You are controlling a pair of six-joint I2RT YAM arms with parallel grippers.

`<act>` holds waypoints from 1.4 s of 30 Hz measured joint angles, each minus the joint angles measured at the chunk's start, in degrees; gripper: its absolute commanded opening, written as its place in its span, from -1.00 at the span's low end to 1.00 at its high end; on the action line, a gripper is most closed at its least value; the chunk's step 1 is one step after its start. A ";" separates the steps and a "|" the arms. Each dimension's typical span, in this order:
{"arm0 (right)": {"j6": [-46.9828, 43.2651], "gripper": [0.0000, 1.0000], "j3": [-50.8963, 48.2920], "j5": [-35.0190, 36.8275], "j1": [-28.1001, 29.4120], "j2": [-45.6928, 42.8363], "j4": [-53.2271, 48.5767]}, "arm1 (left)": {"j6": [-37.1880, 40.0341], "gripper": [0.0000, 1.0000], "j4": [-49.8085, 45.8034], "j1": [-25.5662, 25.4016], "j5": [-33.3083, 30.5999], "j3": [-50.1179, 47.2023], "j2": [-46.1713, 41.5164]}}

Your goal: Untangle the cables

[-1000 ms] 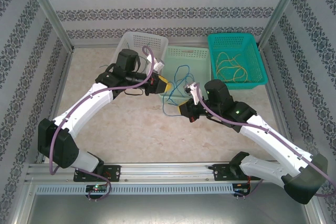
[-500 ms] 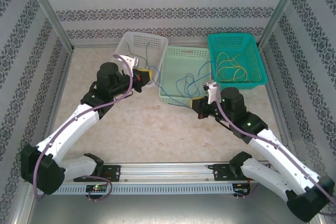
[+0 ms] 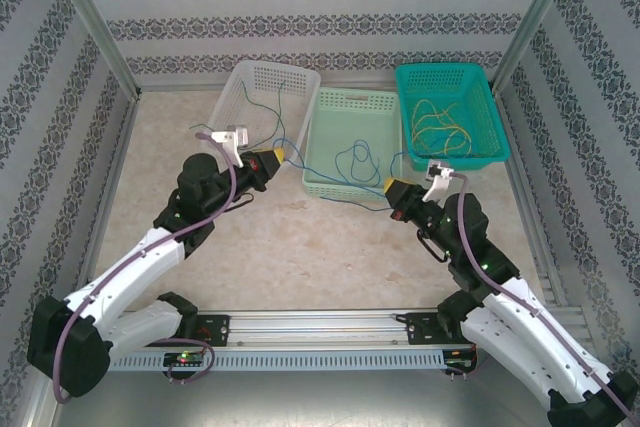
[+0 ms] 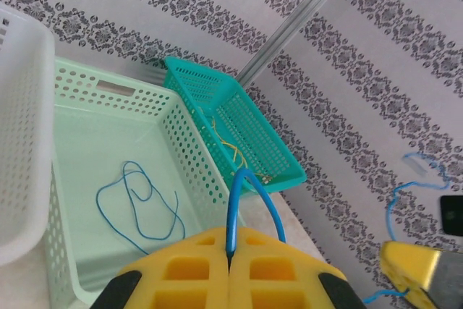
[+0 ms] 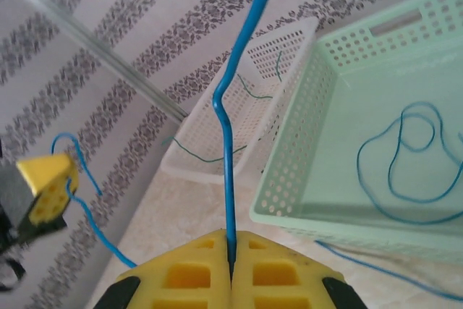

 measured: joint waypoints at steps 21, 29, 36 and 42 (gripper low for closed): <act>27.10 0.08 -5.81 10.58 1.99 1.25 -11.41 | -3.87 -1.00 9.18 4.20 -19.32 0.02 -1.09; 13.64 0.10 7.32 14.01 2.25 -3.21 -16.13 | 2.36 -1.00 5.53 4.20 -13.35 7.06 -1.60; -1.31 0.15 25.18 7.32 2.21 10.62 -18.45 | 6.34 -1.00 -0.98 4.20 -5.81 10.99 0.39; -9.57 0.31 31.41 3.98 -0.90 15.26 -20.68 | 9.18 -1.00 -5.25 4.20 -1.73 12.15 0.68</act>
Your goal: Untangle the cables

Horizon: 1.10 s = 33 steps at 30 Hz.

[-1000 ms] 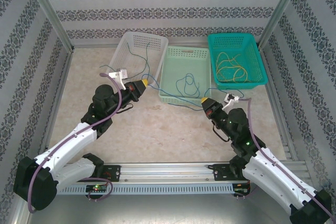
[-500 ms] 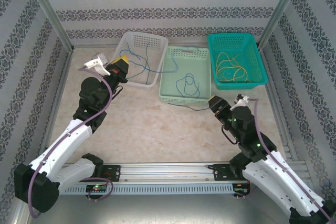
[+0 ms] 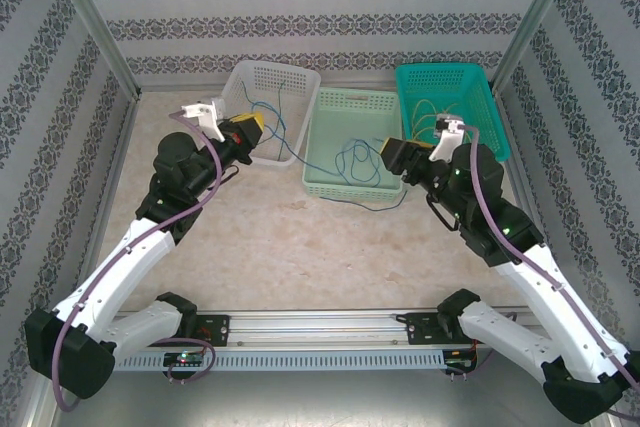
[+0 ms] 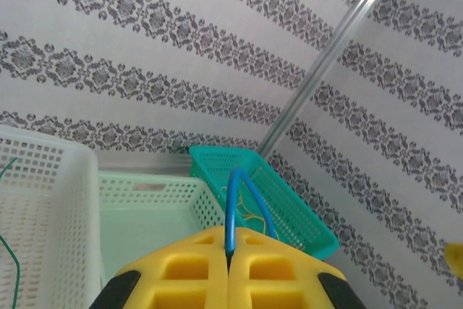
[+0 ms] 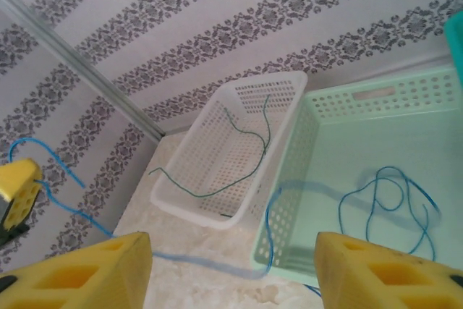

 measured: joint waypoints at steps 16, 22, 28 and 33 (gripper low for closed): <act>12.33 0.50 -8.37 -14.64 -16.96 7.10 1.14 | 6.40 -1.00 -1.86 0.00 9.11 0.20 -0.04; 16.11 0.43 -10.34 -18.84 -19.78 11.78 4.28 | 8.28 -1.00 -1.84 0.00 10.51 -0.09 -1.33; 3.30 0.30 -7.82 -18.75 -19.76 12.90 -0.87 | 10.64 -1.00 -2.16 0.00 13.20 -0.09 -2.16; -10.08 0.25 -6.67 -18.01 -19.78 12.90 -5.11 | 14.08 -1.00 -8.13 0.00 16.59 2.03 -2.05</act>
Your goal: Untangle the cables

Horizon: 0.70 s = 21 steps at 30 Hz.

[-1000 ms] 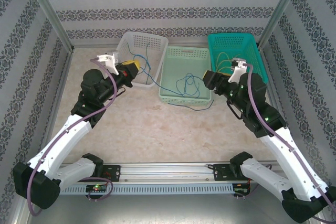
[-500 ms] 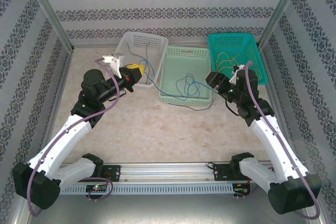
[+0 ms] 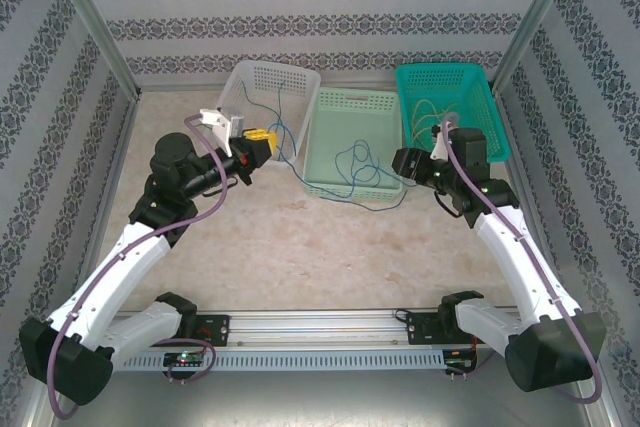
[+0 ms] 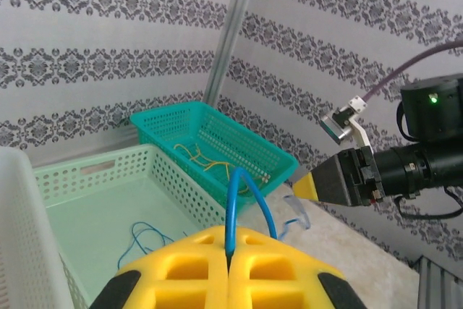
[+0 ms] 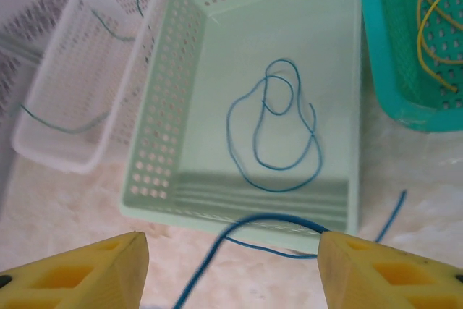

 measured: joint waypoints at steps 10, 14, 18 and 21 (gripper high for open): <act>-17.14 0.25 0.02 1.68 0.00 -0.26 -4.92 | 7.10 -1.00 -12.96 0.00 5.18 7.28 -0.07; -20.15 0.24 0.00 -0.17 0.00 -0.09 -5.07 | 7.74 -1.00 -14.93 0.00 6.19 7.32 0.04; -21.00 0.24 -0.79 -1.36 0.00 -0.13 -5.01 | 8.11 -1.00 -16.02 0.00 6.14 7.37 0.04; -20.96 0.20 -2.29 -1.99 0.00 -0.35 -5.09 | 8.41 -1.00 -16.24 0.00 5.03 7.37 0.04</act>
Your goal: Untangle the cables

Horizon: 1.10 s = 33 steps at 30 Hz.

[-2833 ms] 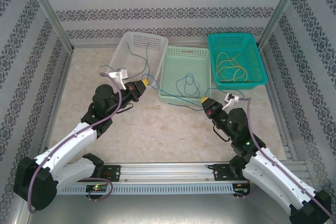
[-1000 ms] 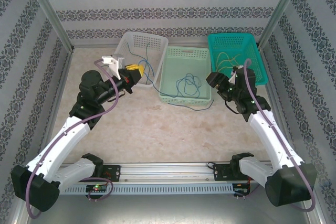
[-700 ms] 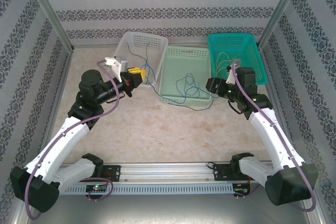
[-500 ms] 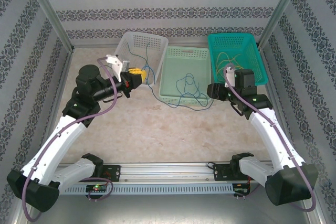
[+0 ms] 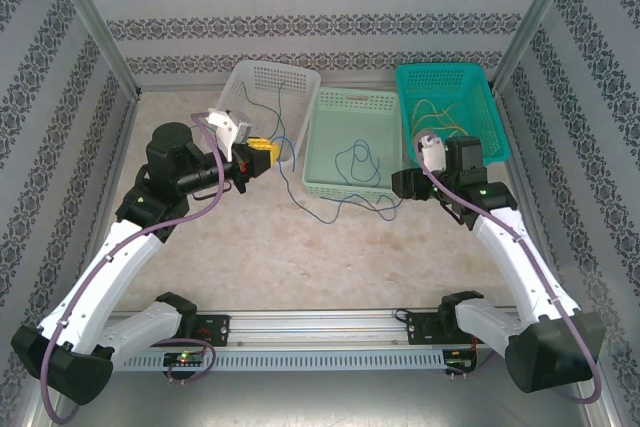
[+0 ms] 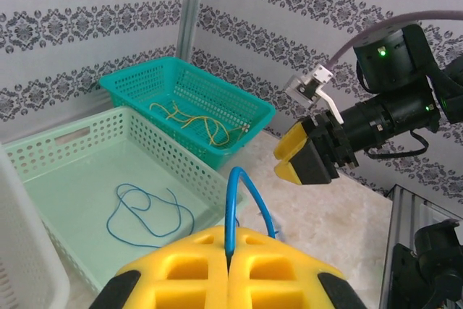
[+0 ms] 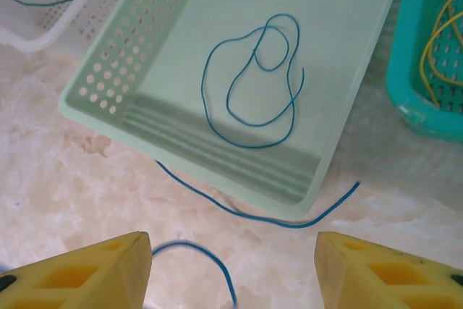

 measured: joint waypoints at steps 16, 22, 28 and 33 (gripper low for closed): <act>6.54 0.12 -6.93 -2.86 1.01 5.62 0.13 | 0.66 -1.00 0.04 0.02 -1.97 -0.02 2.23; 8.41 0.11 -7.34 -0.61 3.93 7.76 0.11 | 0.46 -1.00 0.04 0.13 -1.57 -1.36 2.54; 9.68 0.11 -8.28 0.79 4.17 7.76 1.14 | -0.37 -1.00 0.07 0.68 -0.90 -1.73 2.40; 9.70 0.11 -8.33 0.85 4.17 8.09 2.12 | -1.31 -1.00 0.15 0.87 0.22 -1.73 2.21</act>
